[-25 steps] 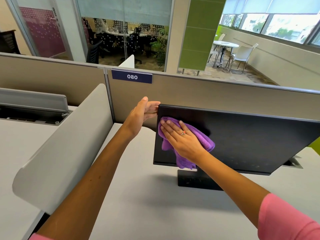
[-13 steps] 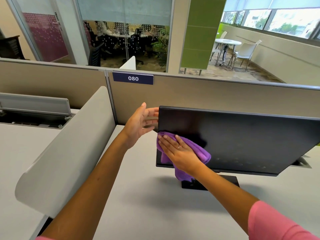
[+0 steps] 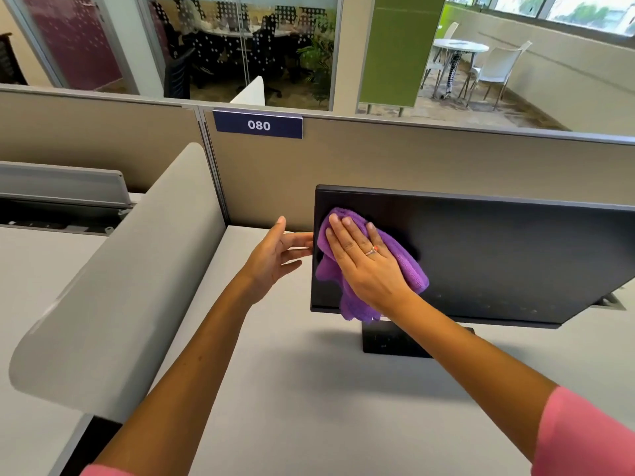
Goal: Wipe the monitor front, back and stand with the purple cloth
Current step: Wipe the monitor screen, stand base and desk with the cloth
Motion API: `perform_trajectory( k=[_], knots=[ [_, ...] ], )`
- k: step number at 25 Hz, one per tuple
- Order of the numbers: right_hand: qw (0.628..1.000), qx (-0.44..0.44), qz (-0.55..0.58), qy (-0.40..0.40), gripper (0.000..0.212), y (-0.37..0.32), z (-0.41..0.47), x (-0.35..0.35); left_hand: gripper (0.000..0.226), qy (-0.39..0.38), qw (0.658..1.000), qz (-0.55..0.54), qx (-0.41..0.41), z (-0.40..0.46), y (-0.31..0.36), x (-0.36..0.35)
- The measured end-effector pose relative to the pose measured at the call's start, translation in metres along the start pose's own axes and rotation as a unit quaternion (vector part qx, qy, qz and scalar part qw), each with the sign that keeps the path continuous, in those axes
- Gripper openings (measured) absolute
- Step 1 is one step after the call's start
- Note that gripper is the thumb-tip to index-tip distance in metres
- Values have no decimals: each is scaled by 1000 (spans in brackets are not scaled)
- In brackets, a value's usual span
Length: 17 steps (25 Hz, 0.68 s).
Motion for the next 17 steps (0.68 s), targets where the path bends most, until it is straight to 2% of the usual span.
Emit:
perform_trajectory(
  k=[7,11,14,17],
  knots=[
    [980,104,-48,-162,62,-57,-71,-68,60,17,999,-11,28,4,-25,2],
    [954,115,-58,-270,70,-69,-100,-91,62,30,999,-18,36,7,-33,1],
    [947,129,-68,-285,67,-77,-112,-95,61,39,998,-28,38,6,-37,0],
    [934,119,-42,-334,65,-80,-122,-96,61,44,998,-34,34,4,-36,-2]
  ],
)
Point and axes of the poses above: each hand's wrist, its own z-axis towards the middle knuckle, its own x-axis out of the back of the hand, y = z × x, the point moved 8 cm from there along z, towards the middle knuckle, and after that the axes turned 10 degrees about y, right-handed, at the moved point
